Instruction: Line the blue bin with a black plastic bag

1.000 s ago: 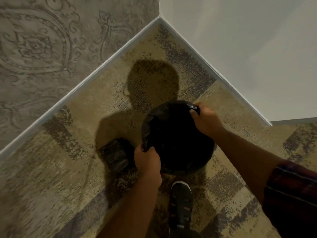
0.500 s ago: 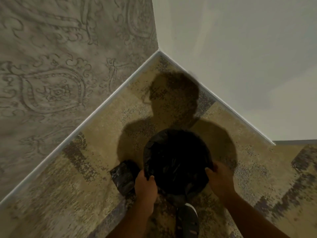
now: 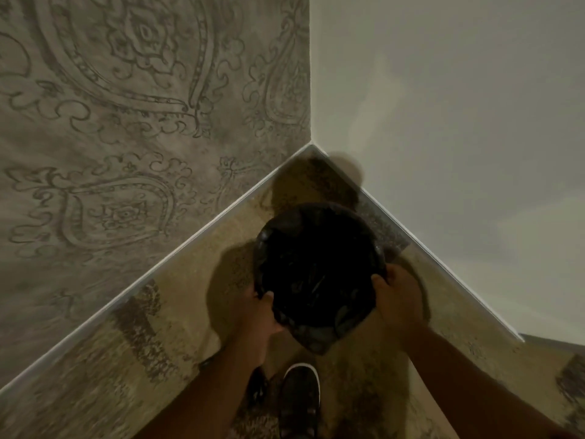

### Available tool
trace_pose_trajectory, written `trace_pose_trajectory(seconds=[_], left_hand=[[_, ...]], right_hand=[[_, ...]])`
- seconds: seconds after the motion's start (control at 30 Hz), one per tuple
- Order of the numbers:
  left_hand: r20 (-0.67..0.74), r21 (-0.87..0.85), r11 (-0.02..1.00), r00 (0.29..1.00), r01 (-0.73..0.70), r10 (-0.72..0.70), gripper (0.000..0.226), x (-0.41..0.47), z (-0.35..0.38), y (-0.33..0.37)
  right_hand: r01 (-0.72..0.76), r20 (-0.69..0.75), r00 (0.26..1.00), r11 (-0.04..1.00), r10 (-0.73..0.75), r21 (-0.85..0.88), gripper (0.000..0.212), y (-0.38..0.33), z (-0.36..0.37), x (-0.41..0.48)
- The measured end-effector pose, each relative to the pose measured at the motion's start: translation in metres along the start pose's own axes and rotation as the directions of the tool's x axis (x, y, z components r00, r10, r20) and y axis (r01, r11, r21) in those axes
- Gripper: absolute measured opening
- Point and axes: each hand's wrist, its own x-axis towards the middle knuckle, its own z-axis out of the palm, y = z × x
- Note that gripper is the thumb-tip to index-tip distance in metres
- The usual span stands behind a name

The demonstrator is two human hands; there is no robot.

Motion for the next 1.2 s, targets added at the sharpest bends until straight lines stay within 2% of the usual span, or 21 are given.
trace_pose_trajectory(seconds=[0.1, 0.23, 0.33, 0.43, 0.63, 0.8, 0.87, 0.93, 1.1, 1.2], left_hand=[[0.035, -0.015, 0.998, 0.997, -0.068, 0.068, 0.047, 0.023, 0.003, 0.037], [0.049, -0.073, 0.997, 0.998, -0.038, 0.042, 0.051, 0.062, 0.009, 0.078], [0.055, -0.058, 0.997, 0.997, -0.043, 0.047, 0.051, 0.084, 0.015, 0.097], [0.048, -0.059, 0.998, 0.998, -0.033, 0.036, 0.05, 0.103, 0.018, 0.106], [0.075, -0.043, 0.999, 0.997, -0.026, 0.03, 0.05, 0.123, 0.023, 0.104], [0.083, 0.002, 1.0, 0.996, 0.011, -0.011, 0.051, 0.124, 0.021, 0.106], [0.075, 0.072, 0.997, 0.997, 0.008, -0.013, 0.053, 0.122, 0.017, 0.104], [0.057, 0.176, 0.984, 0.998, -0.018, 0.008, 0.056, 0.116, 0.013, 0.102], [0.104, 0.46, 0.85, 0.966, -0.257, 0.235, 0.061, 0.084, 0.001, 0.11], [0.163, 0.5, 0.805, 0.947, -0.32, 0.275, 0.067, 0.055, -0.005, 0.128]], right_hand=[[0.033, 0.005, 0.999, 0.999, -0.033, -0.033, 0.016, -0.027, 0.011, 0.039], [0.03, 0.015, 0.999, 1.0, -0.03, 0.002, 0.018, -0.055, 0.032, 0.086], [-0.045, 0.022, 0.999, 0.991, 0.042, 0.124, 0.011, -0.067, 0.045, 0.114], [-0.139, 0.039, 0.99, 0.966, 0.134, 0.22, 0.009, -0.073, 0.054, 0.134], [-0.149, 0.056, 0.988, 0.971, 0.141, 0.185, 0.008, -0.071, 0.065, 0.153], [-0.158, 0.085, 0.986, 0.97, 0.145, 0.182, 0.018, -0.072, 0.066, 0.151], [-0.151, 0.109, 0.984, 0.98, 0.138, 0.128, 0.015, -0.072, 0.064, 0.146], [-0.106, 0.128, 0.986, 0.994, 0.104, 0.008, 0.025, -0.073, 0.061, 0.14], [0.06, 0.087, 0.995, 0.983, -0.045, -0.175, 0.037, -0.096, 0.046, 0.115], [0.194, 0.11, 0.979, 0.943, -0.17, -0.269, 0.056, -0.126, 0.031, 0.094]])
